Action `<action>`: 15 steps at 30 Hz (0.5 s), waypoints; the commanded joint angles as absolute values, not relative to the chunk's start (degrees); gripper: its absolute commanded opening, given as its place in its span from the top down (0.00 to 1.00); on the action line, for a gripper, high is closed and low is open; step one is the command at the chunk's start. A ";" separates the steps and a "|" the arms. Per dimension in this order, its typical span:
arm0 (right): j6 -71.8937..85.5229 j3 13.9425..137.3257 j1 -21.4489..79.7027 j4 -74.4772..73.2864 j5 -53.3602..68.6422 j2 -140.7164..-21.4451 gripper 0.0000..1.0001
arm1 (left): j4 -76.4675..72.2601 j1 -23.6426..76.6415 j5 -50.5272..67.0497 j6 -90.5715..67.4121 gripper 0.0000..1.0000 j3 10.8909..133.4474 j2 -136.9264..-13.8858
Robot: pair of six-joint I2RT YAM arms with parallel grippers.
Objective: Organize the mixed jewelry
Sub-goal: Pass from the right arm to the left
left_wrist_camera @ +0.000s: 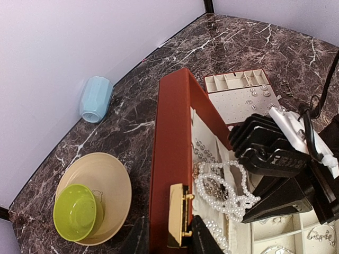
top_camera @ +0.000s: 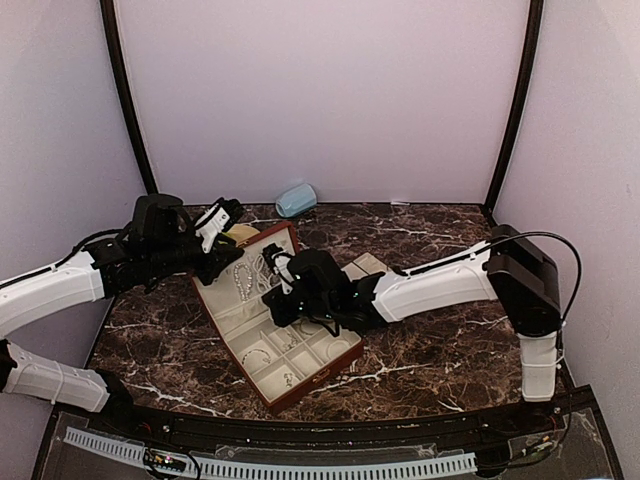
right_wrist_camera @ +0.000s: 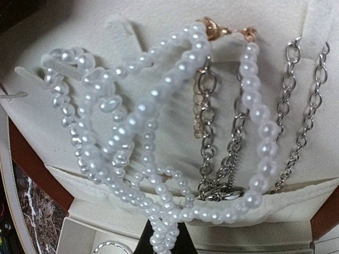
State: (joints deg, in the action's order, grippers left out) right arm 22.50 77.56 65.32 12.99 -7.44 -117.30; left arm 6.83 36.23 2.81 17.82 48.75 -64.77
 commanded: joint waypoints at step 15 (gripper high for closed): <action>20.43 68.80 65.40 17.60 2.35 -104.46 1.00 | 6.50 36.93 4.95 12.12 0.37 45.97 -59.39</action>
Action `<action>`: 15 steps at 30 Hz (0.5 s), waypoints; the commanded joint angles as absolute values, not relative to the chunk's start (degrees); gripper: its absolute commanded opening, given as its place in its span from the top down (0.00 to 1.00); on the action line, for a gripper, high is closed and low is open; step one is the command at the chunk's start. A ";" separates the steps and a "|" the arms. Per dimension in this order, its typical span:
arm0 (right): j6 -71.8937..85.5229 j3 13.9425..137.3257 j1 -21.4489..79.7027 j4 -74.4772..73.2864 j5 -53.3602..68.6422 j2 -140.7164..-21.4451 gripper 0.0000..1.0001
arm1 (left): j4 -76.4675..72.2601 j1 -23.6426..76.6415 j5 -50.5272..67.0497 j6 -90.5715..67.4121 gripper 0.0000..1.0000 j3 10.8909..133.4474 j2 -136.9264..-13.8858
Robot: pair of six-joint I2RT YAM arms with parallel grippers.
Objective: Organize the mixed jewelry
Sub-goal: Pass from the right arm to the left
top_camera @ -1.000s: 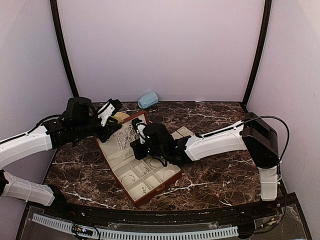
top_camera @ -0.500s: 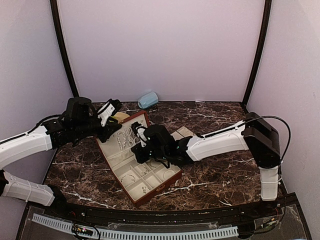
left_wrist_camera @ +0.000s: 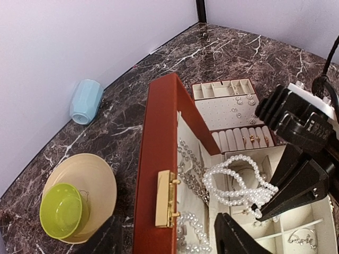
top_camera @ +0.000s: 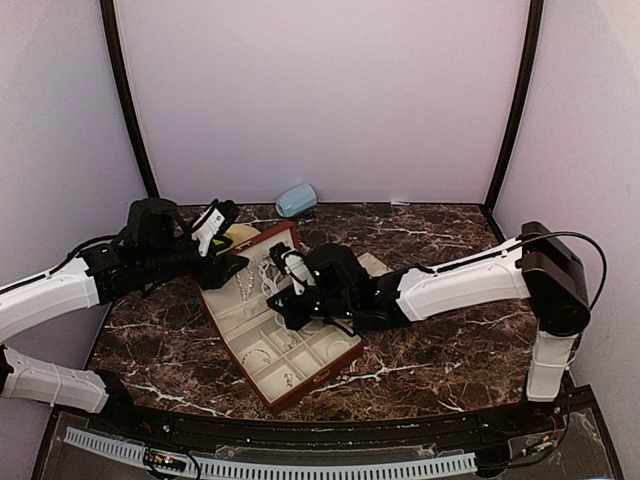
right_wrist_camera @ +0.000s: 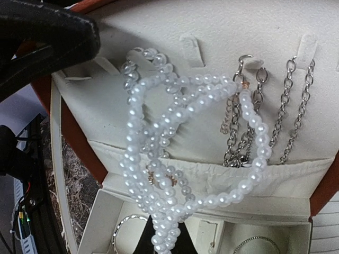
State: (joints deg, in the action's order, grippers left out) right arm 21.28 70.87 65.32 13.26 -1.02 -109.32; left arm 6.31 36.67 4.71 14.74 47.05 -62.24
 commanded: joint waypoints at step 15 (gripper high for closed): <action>10.16 57.48 65.72 26.05 4.70 -91.20 1.00 | 3.61 37.00 18.30 -18.18 0.31 53.21 -54.70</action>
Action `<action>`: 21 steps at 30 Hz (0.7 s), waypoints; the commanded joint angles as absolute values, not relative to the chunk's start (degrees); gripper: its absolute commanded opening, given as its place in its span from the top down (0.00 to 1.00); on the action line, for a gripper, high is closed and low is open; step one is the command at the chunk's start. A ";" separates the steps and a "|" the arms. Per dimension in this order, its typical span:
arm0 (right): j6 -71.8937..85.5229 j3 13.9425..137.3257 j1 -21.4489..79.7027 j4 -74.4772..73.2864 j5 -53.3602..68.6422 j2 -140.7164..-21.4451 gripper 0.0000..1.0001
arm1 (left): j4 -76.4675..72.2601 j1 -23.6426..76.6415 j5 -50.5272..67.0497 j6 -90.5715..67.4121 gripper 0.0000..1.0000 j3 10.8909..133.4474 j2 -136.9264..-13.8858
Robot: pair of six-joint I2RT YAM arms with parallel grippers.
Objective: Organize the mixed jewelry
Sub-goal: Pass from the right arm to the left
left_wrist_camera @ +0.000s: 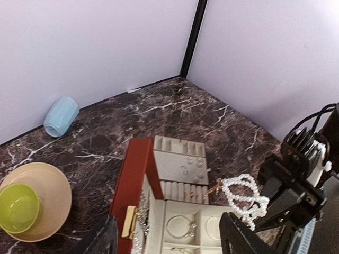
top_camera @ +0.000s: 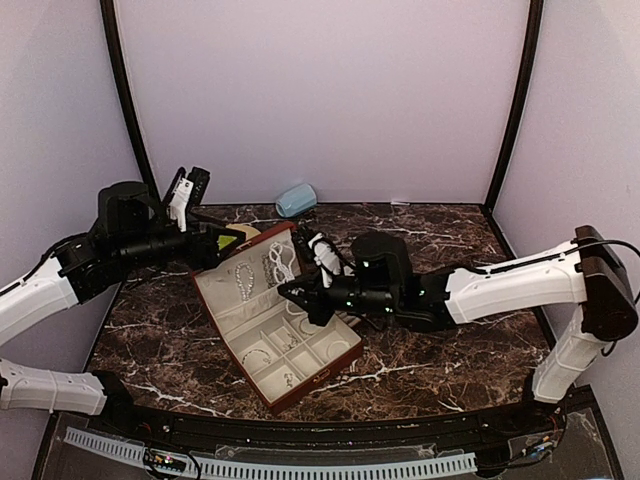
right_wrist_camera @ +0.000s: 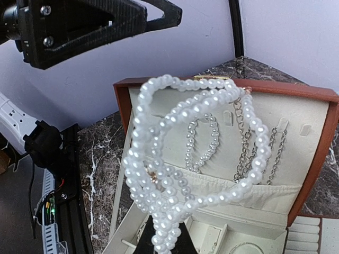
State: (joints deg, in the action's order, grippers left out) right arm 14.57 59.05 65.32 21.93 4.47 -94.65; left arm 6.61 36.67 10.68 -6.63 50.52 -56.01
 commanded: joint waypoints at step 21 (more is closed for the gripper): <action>0.48 57.81 69.40 26.71 -2.99 -86.89 1.00 | -3.85 38.71 45.60 -34.75 0.32 59.24 -66.74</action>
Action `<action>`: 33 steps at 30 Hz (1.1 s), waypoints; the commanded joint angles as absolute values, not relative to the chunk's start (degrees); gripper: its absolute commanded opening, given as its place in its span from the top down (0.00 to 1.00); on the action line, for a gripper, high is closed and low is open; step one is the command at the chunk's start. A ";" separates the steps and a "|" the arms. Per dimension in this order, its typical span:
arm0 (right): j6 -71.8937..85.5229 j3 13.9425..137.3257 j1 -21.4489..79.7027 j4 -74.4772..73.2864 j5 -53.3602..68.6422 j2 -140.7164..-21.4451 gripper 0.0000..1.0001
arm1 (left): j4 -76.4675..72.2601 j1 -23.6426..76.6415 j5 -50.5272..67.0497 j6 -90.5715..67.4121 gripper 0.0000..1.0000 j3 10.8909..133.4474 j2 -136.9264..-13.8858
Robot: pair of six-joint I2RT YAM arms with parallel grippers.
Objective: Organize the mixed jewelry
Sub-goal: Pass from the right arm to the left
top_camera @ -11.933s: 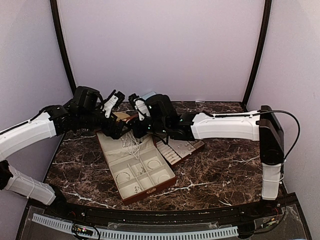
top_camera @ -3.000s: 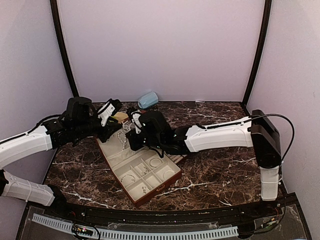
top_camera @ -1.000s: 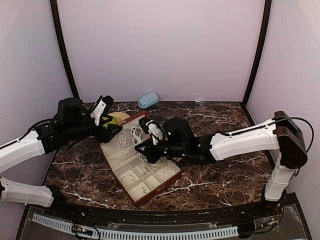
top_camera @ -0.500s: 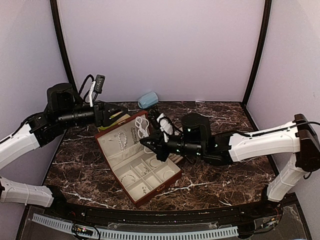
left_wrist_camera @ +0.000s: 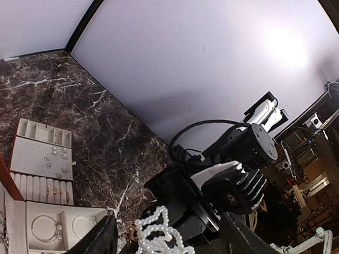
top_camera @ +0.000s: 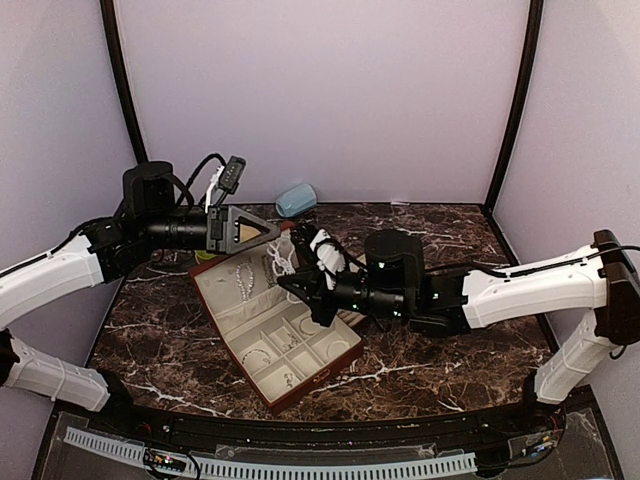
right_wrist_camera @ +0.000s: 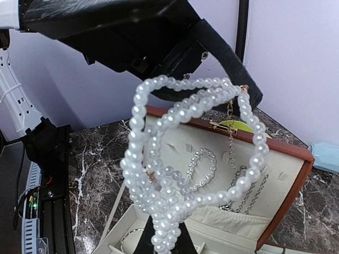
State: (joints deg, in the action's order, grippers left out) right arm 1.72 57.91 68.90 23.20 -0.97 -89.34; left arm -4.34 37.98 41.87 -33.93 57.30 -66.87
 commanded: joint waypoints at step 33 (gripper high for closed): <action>1.26 56.72 69.51 26.83 -5.51 -88.06 1.00 | -6.52 38.78 44.68 -35.56 0.95 56.69 -64.62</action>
